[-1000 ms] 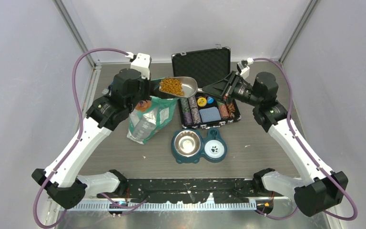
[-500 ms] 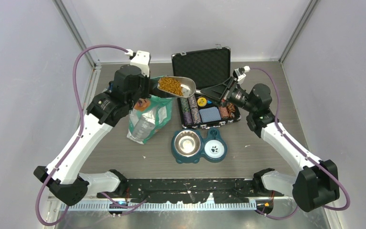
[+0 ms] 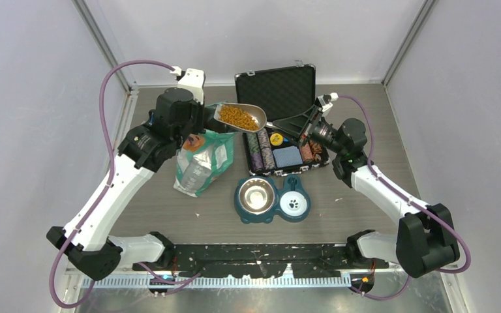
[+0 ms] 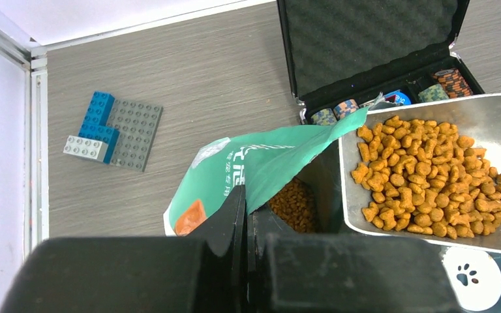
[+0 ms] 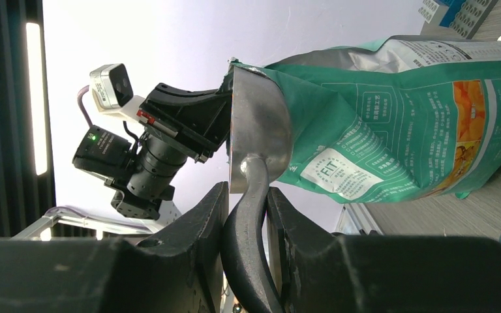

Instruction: Serve the pet food

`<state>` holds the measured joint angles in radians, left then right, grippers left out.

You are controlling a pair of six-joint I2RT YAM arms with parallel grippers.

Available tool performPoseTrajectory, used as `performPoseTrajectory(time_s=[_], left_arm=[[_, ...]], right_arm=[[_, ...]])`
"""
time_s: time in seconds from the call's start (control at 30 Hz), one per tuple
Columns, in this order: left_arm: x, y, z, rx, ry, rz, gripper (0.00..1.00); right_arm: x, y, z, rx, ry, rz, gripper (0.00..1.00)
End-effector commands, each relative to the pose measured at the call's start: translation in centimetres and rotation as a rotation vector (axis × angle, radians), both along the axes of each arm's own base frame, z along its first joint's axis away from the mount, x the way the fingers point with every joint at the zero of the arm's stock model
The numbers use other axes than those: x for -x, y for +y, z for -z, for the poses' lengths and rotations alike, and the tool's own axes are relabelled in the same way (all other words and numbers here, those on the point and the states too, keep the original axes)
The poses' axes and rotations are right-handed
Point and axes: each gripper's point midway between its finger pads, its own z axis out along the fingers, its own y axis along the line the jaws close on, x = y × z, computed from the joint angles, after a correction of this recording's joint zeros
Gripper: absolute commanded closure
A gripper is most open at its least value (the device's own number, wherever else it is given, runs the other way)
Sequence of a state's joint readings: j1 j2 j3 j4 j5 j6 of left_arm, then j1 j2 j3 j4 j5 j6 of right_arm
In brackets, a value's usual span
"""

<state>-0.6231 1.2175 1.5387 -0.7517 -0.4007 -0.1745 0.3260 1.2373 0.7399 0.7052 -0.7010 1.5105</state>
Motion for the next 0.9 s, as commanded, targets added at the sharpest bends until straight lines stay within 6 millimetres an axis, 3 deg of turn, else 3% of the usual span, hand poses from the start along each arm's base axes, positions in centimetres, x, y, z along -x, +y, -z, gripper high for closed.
performPoseTrajectory(time_s=[0.0,0.3,0.57,0.87], left_arm=[[0.2,0.2,-6.3,0.117,-0.164,-0.01,1.0],[-0.7,2.4,-6.4,0.066,-0.21,-0.124,1.0],[-0.8,1.4,-5.8,0.094,-0.2,-0.081,1.0],[-0.8,1.4,-5.3,0.105,-0.211,-0.078,1.0]], right_arm=[[-1.0,-0.5,-0.5,-0.023,-0.017,0.065,0.95],[0.7,-0.2,-4.3,-0.014,-0.101,-0.001,0.95],[3.0,-1.3,-6.6,0.03,-0.163,0.024,0.95],[3.5,-3.6,-7.5,0.055,-0.169,0.114,0.95]])
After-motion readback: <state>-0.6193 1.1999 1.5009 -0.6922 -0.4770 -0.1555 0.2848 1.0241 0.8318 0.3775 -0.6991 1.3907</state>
